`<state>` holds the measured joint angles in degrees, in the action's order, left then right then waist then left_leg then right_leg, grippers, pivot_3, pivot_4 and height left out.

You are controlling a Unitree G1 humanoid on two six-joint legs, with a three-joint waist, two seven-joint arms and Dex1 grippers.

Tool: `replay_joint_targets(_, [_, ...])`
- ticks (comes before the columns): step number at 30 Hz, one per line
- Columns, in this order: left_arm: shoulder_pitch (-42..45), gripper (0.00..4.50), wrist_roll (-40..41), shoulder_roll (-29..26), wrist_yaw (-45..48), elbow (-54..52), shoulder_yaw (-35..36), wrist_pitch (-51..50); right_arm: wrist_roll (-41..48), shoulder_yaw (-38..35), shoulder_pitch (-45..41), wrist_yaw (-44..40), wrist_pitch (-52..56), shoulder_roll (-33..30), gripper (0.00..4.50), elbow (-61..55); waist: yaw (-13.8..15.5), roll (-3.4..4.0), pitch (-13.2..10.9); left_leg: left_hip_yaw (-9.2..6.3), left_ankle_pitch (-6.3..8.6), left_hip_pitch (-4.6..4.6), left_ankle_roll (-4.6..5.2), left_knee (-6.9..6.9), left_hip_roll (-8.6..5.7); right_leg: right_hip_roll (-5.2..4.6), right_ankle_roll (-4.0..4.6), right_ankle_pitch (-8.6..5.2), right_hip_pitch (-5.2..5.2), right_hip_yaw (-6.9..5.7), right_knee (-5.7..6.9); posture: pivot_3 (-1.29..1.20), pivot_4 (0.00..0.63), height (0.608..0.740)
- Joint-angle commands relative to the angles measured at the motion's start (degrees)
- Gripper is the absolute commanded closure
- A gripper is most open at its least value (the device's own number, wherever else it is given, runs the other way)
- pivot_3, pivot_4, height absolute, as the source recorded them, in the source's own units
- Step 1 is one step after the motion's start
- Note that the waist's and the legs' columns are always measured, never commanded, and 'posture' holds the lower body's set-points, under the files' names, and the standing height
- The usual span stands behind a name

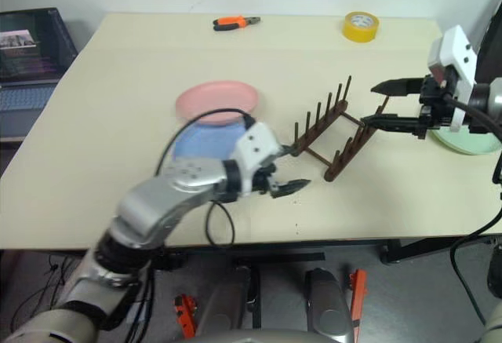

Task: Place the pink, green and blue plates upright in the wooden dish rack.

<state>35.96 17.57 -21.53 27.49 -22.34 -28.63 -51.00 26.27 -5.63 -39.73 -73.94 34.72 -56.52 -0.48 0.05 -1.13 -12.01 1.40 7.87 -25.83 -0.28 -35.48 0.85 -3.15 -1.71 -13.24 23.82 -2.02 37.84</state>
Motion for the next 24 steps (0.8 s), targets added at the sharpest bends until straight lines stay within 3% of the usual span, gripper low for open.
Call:
replay_joint_targets(1, [2.05,0.56,-4.34,3.64,-2.85,2.67,-2.61,-0.09,2.09,-2.92,1.12,0.87,1.79,-2.17,1.10,-4.35,0.04,0.00,0.00,-0.03,0.00,-0.01,0.00,-0.03,0.01,0.00,0.00,0.00,-0.01,-0.01,0.00,0.00,0.150,0.740])
replay_joint_targets(12, [0.89,0.56,-11.14,15.49,-7.40,15.53,-6.11,1.62,5.07,-3.94,3.34,3.63,5.94,-2.83,1.10,-9.57,0.05,0.01,0.01,-0.50,0.11,-0.05,0.16,-0.39,0.12,-0.04,-0.03,0.04,-0.20,-0.01,-0.07,0.00,0.150,0.740])
replay_joint_targets(24, [2.28,0.56,-14.30,27.70,-11.33,30.81,-2.47,4.84,8.70,-4.64,3.62,4.75,11.64,-5.87,1.10,-13.37,0.13,0.02,0.01,-0.67,0.16,-0.07,0.22,-0.40,0.07,-0.09,-0.03,0.04,-0.28,-0.13,-0.16,0.00,0.150,0.740])
